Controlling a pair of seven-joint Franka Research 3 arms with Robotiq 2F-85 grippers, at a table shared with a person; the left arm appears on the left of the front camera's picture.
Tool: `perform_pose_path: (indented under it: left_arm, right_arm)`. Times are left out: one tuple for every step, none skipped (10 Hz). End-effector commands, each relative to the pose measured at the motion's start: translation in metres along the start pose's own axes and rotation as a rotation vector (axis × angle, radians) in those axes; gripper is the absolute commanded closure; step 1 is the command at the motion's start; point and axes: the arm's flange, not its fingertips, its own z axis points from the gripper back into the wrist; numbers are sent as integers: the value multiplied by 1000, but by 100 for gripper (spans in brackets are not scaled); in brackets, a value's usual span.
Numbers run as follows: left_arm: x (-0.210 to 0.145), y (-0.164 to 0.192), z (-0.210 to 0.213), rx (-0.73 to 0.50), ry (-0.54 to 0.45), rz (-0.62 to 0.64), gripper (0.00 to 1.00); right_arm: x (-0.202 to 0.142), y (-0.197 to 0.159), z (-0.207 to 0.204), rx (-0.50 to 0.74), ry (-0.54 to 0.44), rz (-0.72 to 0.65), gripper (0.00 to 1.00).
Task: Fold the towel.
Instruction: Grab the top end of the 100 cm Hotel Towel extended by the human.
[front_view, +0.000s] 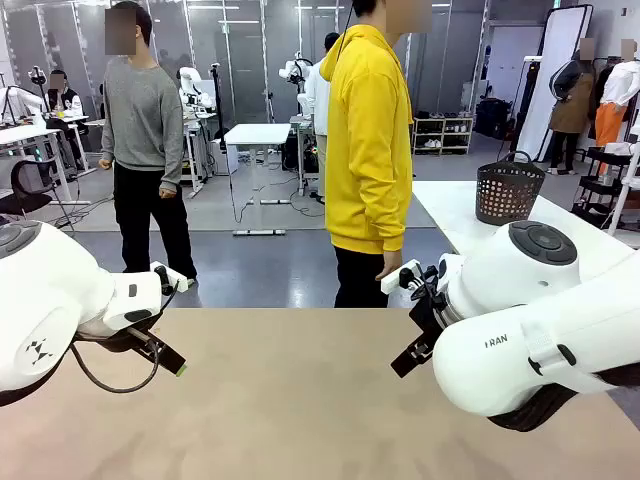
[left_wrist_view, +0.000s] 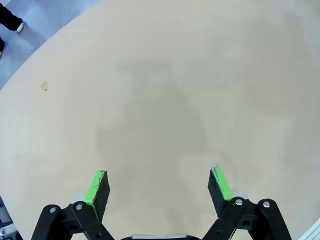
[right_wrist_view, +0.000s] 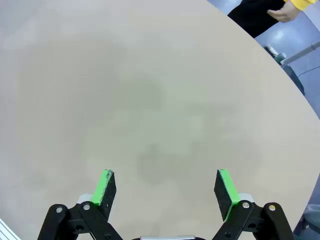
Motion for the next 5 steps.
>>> perform_pose_path:
  left_arm:
    - [0, 0, 0, 0, 0, 0, 0]
    - [0, 0, 0, 0, 0, 0, 0]
    - [0, 0, 0, 0, 0, 0, 0]
    - [0, 0, 0, 0, 0, 0, 0]
    - [0, 0, 0, 0, 0, 0, 0]
  right_arm:
    - [0, 0, 0, 0, 0, 0, 0]
    - [0, 0, 0, 0, 0, 0, 0]
    - [0, 0, 0, 0, 0, 0, 0]
    - [0, 0, 0, 0, 0, 0, 0]
    - [0, 0, 0, 0, 0, 0, 0]
